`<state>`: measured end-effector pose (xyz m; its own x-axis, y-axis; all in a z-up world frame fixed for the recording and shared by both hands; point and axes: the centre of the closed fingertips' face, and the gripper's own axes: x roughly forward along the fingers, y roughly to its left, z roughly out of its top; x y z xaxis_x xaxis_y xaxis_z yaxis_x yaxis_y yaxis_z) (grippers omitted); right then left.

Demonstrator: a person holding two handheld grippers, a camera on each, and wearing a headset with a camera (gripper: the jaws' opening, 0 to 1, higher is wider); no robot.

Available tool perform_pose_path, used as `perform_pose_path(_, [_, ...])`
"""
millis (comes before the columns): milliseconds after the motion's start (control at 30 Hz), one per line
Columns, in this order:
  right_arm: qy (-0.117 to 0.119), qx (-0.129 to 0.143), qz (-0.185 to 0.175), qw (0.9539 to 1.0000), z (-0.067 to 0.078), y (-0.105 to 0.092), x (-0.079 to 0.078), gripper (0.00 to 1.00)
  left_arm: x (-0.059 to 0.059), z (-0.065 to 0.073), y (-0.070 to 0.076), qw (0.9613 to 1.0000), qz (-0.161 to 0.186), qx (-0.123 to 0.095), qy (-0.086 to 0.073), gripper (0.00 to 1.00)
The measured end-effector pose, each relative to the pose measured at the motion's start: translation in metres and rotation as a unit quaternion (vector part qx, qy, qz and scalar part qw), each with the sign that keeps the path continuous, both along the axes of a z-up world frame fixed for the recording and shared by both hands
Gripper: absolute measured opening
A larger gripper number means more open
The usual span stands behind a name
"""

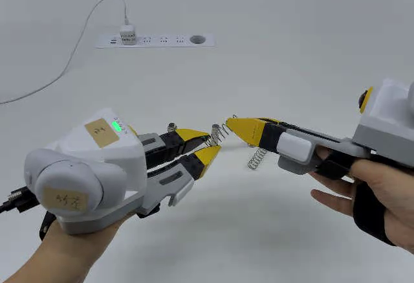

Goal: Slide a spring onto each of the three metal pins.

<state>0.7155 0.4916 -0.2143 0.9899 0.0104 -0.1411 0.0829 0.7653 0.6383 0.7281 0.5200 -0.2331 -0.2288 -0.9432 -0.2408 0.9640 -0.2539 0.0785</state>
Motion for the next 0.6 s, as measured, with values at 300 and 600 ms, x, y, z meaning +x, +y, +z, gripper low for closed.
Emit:
perform_pose_path(300, [-0.005, 0.029, 0.006, 0.9996, 0.001, 0.006, 0.001, 0.24, -0.006, 0.007, 0.003, 0.9999, -0.011, -0.013, 0.003, 0.1])
perform_pose_path(600, [-0.022, 0.061, 0.01, 0.9978, 0.007, 0.009, 0.002, 0.15, -0.012, 0.016, 0.006, 0.9995, -0.017, -0.025, 0.005, 0.1])
